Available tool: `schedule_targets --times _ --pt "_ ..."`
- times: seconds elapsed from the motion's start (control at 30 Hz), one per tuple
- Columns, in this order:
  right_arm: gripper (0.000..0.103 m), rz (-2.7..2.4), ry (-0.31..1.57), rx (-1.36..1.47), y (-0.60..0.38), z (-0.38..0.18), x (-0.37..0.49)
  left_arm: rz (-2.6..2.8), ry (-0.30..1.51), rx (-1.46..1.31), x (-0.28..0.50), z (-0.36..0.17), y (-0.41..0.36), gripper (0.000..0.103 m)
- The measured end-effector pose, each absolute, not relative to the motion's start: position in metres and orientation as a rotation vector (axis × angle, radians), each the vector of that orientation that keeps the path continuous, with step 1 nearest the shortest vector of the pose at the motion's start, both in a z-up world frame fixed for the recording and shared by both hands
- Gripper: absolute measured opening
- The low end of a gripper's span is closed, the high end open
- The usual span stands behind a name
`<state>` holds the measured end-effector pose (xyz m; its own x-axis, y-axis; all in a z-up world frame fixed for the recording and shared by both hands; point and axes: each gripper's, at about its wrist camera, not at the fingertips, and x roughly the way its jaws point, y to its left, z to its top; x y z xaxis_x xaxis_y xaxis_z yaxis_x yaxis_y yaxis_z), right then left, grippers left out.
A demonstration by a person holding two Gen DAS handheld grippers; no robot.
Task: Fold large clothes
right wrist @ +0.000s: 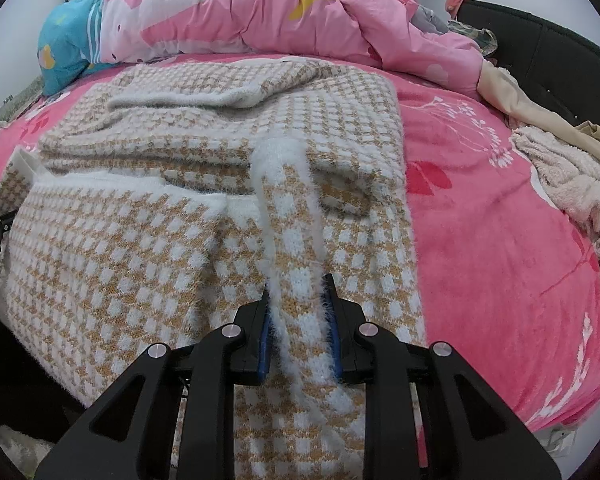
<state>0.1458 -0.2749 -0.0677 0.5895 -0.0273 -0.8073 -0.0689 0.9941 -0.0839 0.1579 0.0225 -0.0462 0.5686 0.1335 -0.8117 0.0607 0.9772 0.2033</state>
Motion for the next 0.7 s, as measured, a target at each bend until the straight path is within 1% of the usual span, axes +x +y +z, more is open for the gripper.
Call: schedule_targets --times 0.47,0.53,0.7 --pt "0.022 0.028 0.94 -0.106 -0.275 -0.067 0.146 0.049 0.966 0.225 0.156 -0.047 0.023 0.037" --pt "0.022 0.027 0.94 -0.105 -0.275 -0.067 0.146 0.05 0.965 0.222 0.151 -0.042 0.034 0.037" --pt "0.022 0.026 0.939 -0.104 -0.275 -0.067 0.146 0.05 0.965 0.224 0.155 -0.044 0.024 0.037"
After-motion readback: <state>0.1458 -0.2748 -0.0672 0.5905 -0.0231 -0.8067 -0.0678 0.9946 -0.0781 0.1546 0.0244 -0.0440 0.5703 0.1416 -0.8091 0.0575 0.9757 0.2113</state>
